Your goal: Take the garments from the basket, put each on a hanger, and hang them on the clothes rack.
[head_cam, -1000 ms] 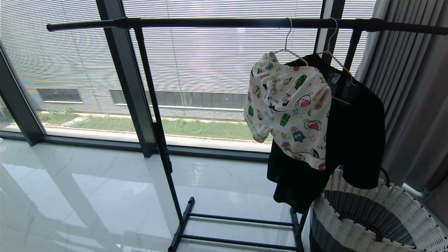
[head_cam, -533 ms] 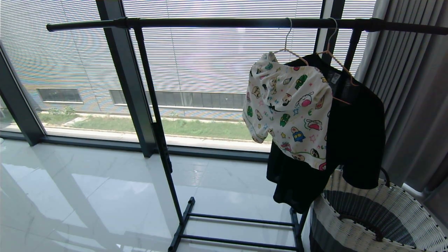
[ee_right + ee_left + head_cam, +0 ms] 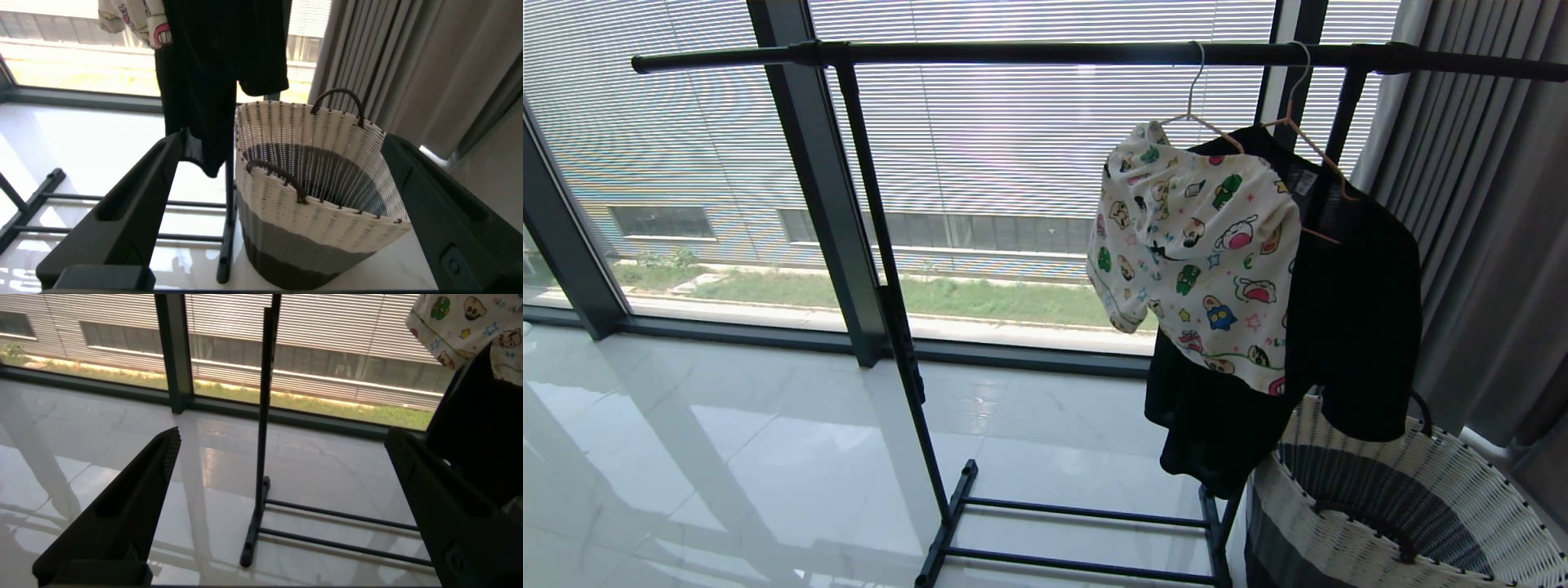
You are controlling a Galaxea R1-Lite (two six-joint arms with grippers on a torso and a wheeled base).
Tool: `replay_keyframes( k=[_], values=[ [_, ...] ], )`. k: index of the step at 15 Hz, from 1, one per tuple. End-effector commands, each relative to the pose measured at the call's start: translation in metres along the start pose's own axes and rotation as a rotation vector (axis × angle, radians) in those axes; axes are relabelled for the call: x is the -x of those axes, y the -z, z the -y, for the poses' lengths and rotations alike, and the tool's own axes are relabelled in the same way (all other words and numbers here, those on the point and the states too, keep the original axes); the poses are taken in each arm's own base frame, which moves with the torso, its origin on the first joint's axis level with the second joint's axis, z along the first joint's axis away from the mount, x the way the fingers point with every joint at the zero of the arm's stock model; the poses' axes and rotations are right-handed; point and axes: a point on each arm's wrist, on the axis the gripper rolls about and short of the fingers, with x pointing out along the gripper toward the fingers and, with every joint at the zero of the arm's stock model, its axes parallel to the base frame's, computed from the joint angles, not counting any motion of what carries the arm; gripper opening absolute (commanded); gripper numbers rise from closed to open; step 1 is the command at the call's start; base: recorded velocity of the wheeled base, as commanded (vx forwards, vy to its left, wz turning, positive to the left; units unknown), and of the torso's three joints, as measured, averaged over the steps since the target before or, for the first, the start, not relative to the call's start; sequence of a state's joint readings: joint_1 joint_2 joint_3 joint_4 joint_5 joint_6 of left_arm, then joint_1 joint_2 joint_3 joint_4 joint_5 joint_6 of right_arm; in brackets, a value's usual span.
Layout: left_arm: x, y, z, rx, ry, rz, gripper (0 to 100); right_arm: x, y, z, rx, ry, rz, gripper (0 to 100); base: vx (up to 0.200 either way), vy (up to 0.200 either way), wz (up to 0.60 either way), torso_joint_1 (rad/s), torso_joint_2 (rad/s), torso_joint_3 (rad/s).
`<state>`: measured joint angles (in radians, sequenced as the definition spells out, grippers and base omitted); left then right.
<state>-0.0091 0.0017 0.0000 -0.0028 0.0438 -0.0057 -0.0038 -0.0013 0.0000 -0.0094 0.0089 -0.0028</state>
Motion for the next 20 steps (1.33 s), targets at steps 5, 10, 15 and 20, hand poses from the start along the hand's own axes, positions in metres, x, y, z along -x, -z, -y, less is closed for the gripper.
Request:
replay_keyframes(
  k=[5,10,15,20],
  values=[
    [0.0001,0.0,0.0,0.0,-0.001,0.002,100,-0.0001,0.0,0.0,0.0,-0.001,-0.001,100,0.0,0.0,0.0,0.0,0.0,0.0],
    [0.0001,0.0,0.0,0.0,-0.001,0.002,100,-0.0001,0.0,0.0,0.0,-0.001,-0.001,100,0.0,0.0,0.0,0.0,0.0,0.0],
    [0.0001,0.0,0.0,0.0,-0.001,0.002,100,-0.0001,0.0,0.0,0.0,0.001,-0.001,100,0.0,0.0,0.0,0.0,0.0,0.0],
    [0.0001,0.0,0.0,0.002,-0.002,0.002,100,-0.0001,0.0,0.0,0.0,-0.001,-0.001,100,0.0,0.0,0.0,0.0,0.0,0.0]
  ],
)
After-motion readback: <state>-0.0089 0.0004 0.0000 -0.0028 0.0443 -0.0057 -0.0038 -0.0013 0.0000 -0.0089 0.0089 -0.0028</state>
